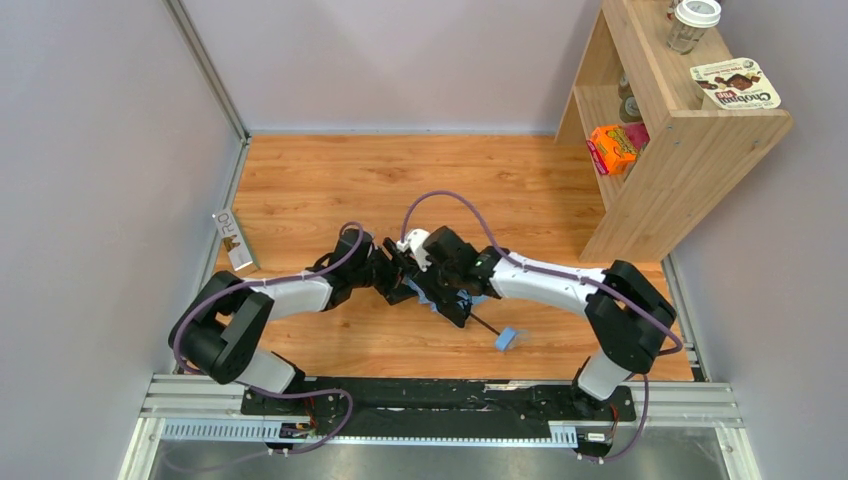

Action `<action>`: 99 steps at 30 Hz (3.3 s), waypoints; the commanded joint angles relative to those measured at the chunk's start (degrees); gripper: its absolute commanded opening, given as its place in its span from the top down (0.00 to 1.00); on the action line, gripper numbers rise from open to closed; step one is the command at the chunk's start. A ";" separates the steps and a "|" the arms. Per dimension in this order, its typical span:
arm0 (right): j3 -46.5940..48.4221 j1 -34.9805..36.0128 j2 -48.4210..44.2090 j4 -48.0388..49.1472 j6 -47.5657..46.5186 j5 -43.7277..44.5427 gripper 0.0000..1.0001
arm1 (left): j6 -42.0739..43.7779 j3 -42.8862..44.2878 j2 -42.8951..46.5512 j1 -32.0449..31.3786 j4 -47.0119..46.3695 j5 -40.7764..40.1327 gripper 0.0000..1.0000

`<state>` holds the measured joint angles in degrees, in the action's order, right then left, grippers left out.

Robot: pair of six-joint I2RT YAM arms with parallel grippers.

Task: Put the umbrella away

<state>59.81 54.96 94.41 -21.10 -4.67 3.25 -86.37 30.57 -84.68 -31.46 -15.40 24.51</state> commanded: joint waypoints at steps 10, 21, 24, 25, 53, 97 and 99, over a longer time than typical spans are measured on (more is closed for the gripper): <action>0.04 -14.61 -2.65 16.43 15.03 -49.72 1.00 | 6.04 0.72 2.25 -0.44 0.19 -1.13 0.24; 1.63 -14.79 0.51 17.15 16.71 -55.19 1.00 | 5.77 2.83 0.66 -0.44 -1.92 -1.13 0.36; 2.50 -13.74 -0.10 14.00 14.43 -53.71 1.00 | 4.46 1.61 -0.30 -0.44 -4.28 -1.05 0.53; 2.94 -13.30 -0.28 12.42 13.55 -52.65 1.00 | 4.11 1.51 -0.83 -0.44 -4.81 -1.13 0.58; 3.20 9.81 4.99 2.73 -2.80 15.45 0.26 | -8.73 -0.51 0.31 0.79 -6.75 3.26 1.00; 0.66 -12.16 -5.20 20.58 21.37 -55.62 1.00 | 9.64 5.99 1.64 0.79 4.59 1.68 0.23; 0.22 -12.07 -6.08 22.42 20.67 -58.16 1.00 | 9.38 6.00 0.67 0.70 3.19 2.38 0.23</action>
<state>57.95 39.97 95.35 -12.03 13.80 -35.40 -78.48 35.11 -80.71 -29.98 -10.85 28.32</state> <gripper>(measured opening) 0.504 0.769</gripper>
